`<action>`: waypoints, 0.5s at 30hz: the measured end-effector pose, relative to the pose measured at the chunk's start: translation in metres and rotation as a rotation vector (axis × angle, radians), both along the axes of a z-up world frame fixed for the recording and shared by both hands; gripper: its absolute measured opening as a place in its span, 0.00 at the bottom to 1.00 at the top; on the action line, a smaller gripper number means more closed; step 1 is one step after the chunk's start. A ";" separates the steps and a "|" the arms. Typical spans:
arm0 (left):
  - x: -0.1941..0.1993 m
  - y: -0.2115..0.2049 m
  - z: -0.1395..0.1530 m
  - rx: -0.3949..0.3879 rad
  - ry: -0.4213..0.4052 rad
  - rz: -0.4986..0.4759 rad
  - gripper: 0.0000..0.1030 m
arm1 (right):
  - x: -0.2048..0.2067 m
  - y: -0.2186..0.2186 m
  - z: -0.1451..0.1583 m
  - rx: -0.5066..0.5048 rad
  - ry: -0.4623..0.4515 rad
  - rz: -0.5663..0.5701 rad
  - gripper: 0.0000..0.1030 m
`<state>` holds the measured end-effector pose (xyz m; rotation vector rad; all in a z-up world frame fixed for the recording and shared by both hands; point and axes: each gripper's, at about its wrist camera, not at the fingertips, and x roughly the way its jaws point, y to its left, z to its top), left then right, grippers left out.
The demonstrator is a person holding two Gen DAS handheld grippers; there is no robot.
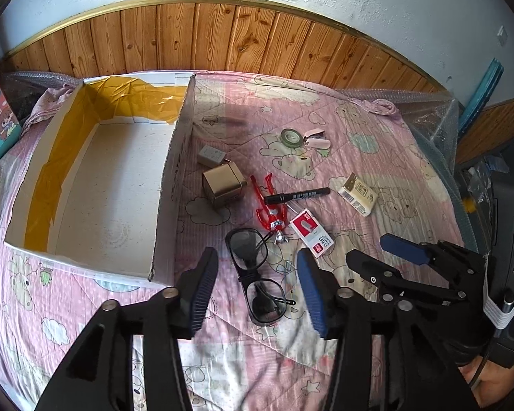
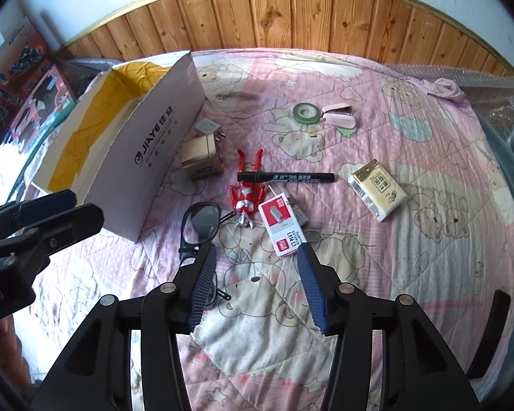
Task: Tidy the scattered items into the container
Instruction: 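Move both tools toward the black glasses and the red staple box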
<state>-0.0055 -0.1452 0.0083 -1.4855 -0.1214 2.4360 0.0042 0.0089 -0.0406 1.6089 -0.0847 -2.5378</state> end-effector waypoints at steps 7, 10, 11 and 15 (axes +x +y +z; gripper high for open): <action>0.004 -0.009 -0.026 0.009 -0.036 0.025 0.69 | -0.006 0.016 -0.028 -0.054 -0.057 -0.005 0.51; 0.006 0.000 -0.039 -0.006 -0.057 0.008 0.69 | -0.009 0.019 -0.040 -0.049 -0.063 0.017 0.51; 0.007 0.004 -0.043 -0.011 -0.063 0.000 0.69 | -0.011 0.019 -0.045 -0.045 -0.067 0.022 0.51; 0.007 0.017 -0.060 -0.027 -0.092 -0.013 0.69 | -0.020 0.026 -0.061 -0.046 -0.079 0.041 0.51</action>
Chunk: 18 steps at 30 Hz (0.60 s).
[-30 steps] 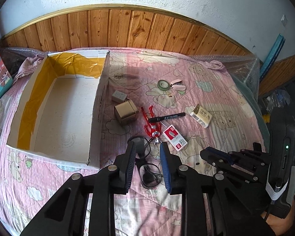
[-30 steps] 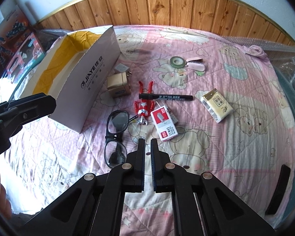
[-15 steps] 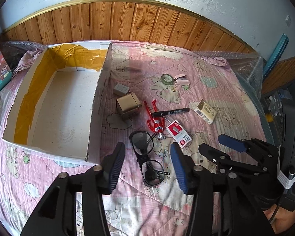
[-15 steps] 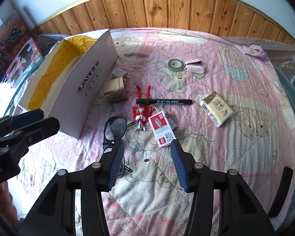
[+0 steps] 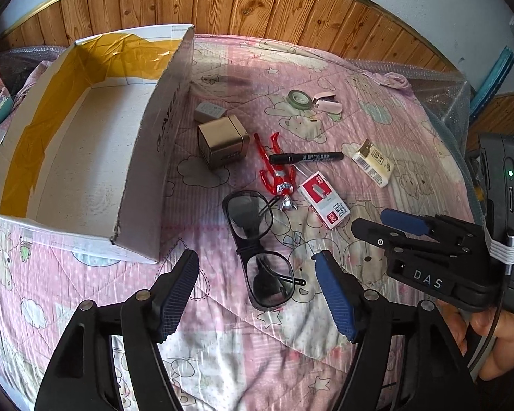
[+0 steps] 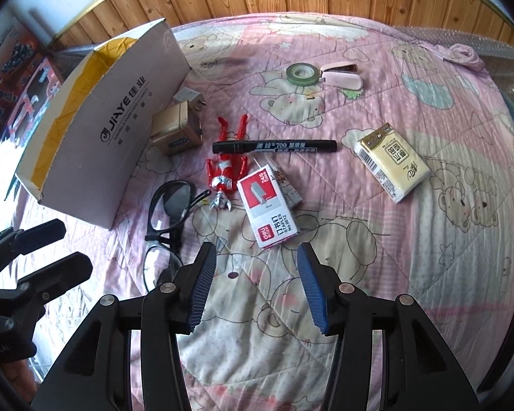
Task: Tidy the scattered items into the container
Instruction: 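Move both tools toward the black glasses and the red staple box, then close the left tool on the black glasses while the right tool grasps the red staple box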
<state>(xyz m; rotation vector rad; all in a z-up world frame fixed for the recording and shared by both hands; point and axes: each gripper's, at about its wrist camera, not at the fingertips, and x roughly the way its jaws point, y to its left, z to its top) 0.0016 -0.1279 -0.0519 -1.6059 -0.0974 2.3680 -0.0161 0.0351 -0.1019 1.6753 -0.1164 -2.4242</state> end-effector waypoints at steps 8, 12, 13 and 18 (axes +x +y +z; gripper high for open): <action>-0.006 0.009 -0.035 0.010 -0.043 0.011 0.69 | -0.017 0.003 -0.025 0.011 0.004 0.056 0.51; -0.006 0.003 -0.059 0.043 -0.096 0.050 0.69 | -0.023 0.005 -0.041 0.034 0.005 0.080 0.51; -0.006 0.003 -0.065 0.047 -0.107 0.057 0.69 | -0.025 0.005 -0.045 0.032 0.002 0.082 0.51; -0.015 0.005 -0.087 0.070 -0.122 0.099 0.69 | -0.034 0.012 -0.063 -0.026 -0.015 0.076 0.51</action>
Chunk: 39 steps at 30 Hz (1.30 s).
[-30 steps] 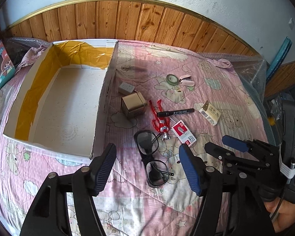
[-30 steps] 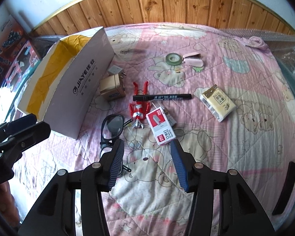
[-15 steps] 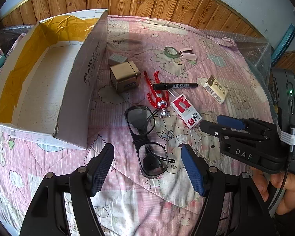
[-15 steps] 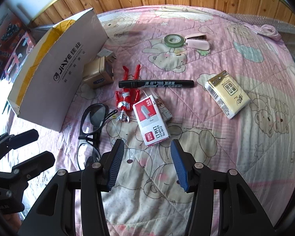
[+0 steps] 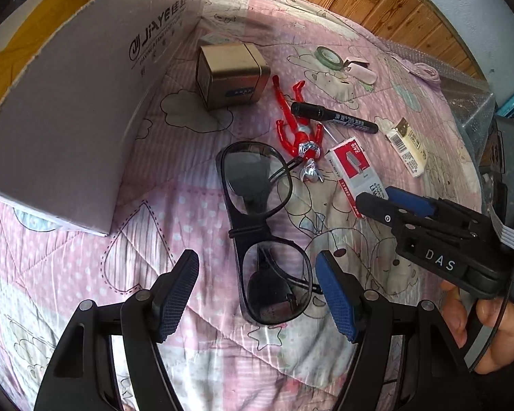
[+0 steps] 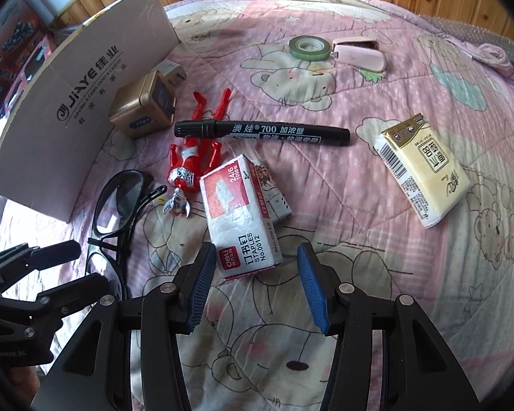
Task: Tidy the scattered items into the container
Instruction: 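Close the left tool on the black glasses while the right tool grasps the red staple box, then carry the glasses with the left tool while the right tool carries the staple box to the cardboard box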
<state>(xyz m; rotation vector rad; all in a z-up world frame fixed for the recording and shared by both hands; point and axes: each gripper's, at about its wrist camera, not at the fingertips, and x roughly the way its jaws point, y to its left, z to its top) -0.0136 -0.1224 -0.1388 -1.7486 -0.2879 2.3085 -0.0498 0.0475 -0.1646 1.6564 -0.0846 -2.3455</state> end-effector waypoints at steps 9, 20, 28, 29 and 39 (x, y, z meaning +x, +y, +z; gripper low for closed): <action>-0.024 0.023 -0.020 -0.053 0.060 -0.021 0.77 | -0.014 0.004 -0.006 -0.085 0.013 -0.038 0.52; -0.024 0.012 -0.012 -0.090 0.045 -0.078 0.37 | 0.000 0.002 0.011 -0.116 -0.022 -0.081 0.14; -0.015 0.019 0.023 -0.140 0.093 -0.129 0.34 | 0.015 0.000 0.042 -0.121 0.002 -0.128 0.14; -0.014 0.019 0.029 -0.143 0.098 -0.132 0.33 | 0.017 -0.001 0.045 -0.118 0.004 -0.127 0.14; -0.015 0.010 0.079 -0.135 0.171 -0.115 0.33 | 0.024 -0.018 0.080 -0.096 0.050 -0.110 0.14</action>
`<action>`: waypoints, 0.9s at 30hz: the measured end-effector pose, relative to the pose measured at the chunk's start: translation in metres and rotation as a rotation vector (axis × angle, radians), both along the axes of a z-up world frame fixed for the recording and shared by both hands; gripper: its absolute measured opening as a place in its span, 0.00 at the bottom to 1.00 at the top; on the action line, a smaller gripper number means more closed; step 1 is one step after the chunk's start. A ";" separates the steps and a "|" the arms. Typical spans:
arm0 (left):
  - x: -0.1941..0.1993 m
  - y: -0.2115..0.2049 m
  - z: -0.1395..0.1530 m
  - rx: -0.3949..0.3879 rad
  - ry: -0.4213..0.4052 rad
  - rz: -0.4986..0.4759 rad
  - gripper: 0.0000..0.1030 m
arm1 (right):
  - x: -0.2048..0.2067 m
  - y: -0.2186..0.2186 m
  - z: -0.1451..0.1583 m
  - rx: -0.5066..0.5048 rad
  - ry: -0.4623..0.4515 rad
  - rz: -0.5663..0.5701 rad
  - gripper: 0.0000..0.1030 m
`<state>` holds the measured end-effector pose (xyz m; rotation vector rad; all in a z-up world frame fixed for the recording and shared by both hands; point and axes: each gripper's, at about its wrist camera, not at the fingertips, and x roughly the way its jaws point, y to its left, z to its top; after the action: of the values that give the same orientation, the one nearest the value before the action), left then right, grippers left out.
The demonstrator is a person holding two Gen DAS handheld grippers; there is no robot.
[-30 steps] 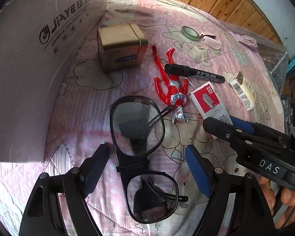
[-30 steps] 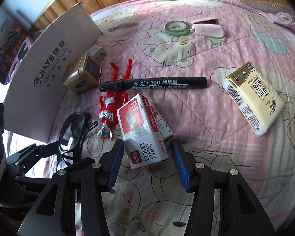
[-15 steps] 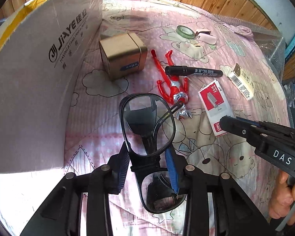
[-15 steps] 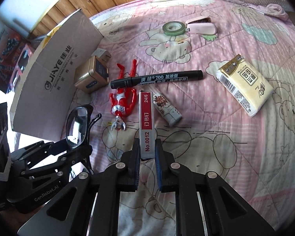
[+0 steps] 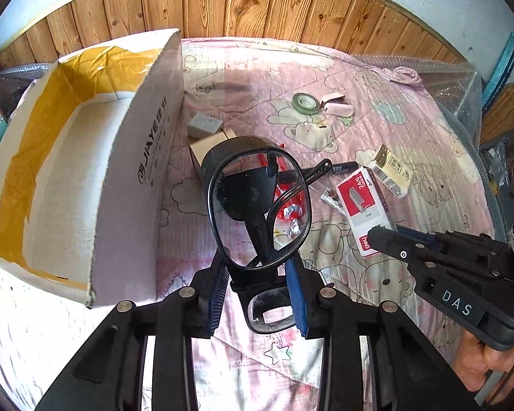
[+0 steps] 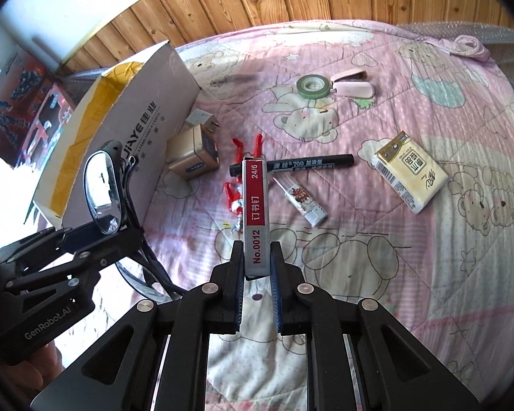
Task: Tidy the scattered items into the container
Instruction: 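Carry the glasses with the left tool while the right tool carries the staple box to the cardboard box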
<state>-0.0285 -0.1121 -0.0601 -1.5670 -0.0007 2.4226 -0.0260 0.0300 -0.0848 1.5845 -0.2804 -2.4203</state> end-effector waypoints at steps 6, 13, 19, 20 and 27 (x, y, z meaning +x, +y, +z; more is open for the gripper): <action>-0.003 -0.020 0.030 0.020 0.057 0.035 0.33 | -0.002 -0.019 0.023 0.001 0.034 0.023 0.14; -0.003 -0.045 0.061 0.053 0.119 0.085 0.33 | -0.006 -0.054 0.056 0.000 0.085 0.085 0.14; -0.002 -0.073 0.079 0.087 0.152 0.134 0.33 | -0.011 -0.086 0.079 -0.004 0.121 0.143 0.14; -0.002 -0.078 0.082 0.092 0.158 0.144 0.33 | -0.011 -0.092 0.082 -0.004 0.126 0.153 0.14; -0.006 -0.113 0.093 0.121 0.184 0.220 0.33 | -0.020 -0.130 0.098 -0.005 0.145 0.222 0.14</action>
<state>-0.0345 -0.2249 0.0333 -1.3498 -0.2944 2.6697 -0.0459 -0.1003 0.0133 1.3500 -0.0799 -2.3435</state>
